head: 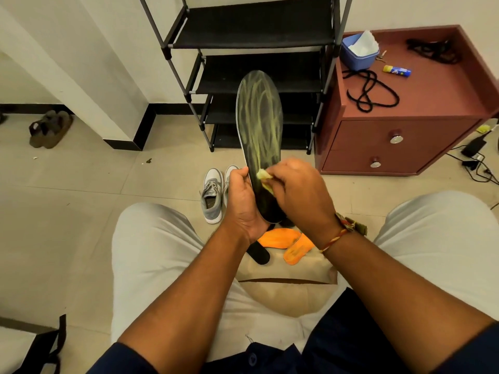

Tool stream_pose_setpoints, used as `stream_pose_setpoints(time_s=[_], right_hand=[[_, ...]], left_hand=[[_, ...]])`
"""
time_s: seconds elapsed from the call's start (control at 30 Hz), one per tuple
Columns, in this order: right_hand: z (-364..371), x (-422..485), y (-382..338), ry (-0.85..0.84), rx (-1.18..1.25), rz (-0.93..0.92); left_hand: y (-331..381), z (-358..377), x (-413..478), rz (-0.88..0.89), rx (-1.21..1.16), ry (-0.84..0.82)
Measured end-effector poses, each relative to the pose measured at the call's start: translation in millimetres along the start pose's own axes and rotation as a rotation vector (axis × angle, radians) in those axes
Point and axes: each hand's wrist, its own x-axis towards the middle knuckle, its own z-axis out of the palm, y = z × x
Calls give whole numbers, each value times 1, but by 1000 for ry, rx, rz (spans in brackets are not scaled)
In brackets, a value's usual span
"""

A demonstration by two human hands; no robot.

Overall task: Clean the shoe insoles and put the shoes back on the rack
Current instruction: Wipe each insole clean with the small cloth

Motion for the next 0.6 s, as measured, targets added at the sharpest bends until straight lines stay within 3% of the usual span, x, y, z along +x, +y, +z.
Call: stream_pose_setpoints(time_s=[0.17, 0.33, 0.4, 0.6], right_hand=[[-5, 6, 11, 126, -32, 72], [1, -9, -11, -72, 201, -19], [3, -10, -12, -91, 173, -62], [-3, 8, 20, 140, -82, 6]], left_hand=[[-6, 3, -2, -20, 41, -11], [4, 0, 0, 37, 5, 44], [7, 0, 0, 47, -20, 40], [-6, 7, -3, -1, 51, -11]])
